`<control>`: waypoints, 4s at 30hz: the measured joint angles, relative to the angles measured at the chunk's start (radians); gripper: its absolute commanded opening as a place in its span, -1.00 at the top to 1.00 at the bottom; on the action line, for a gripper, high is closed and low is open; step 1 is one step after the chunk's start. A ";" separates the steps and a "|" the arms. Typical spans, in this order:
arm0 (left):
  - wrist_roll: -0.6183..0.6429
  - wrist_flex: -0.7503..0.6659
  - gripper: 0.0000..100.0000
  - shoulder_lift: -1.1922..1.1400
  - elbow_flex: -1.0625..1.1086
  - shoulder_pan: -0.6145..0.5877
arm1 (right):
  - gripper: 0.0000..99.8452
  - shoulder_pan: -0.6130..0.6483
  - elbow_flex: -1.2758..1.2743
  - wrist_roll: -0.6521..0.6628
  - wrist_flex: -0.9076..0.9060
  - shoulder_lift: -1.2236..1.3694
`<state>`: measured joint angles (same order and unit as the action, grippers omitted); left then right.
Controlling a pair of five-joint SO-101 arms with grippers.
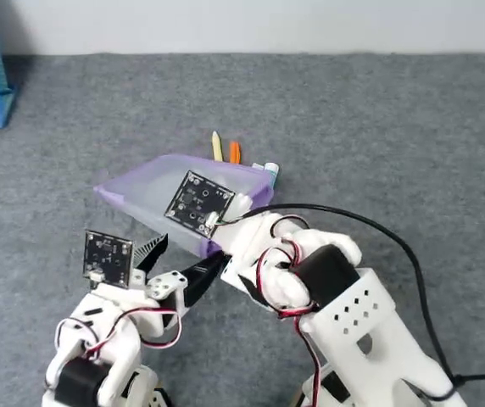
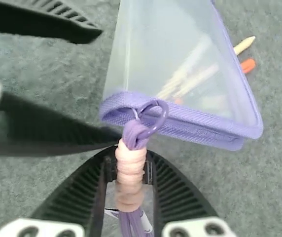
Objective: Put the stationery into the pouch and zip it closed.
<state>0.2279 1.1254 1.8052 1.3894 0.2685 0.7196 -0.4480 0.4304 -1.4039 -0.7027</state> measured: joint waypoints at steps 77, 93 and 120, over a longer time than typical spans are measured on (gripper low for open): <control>-0.150 -0.038 0.98 0.002 0.063 -0.307 | 0.98 0.086 -0.106 0.011 -0.132 -0.123; -0.227 0.017 0.95 0.003 0.123 -0.404 | 0.98 -0.186 -0.106 0.160 -0.212 -0.385; -0.198 -0.198 0.64 0.000 0.304 -0.224 | 0.98 -0.129 -0.106 0.132 -0.284 -0.462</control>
<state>0.0299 0.9275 1.8052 1.6932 0.0445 0.5907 -0.5539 0.5623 -1.6878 -1.1646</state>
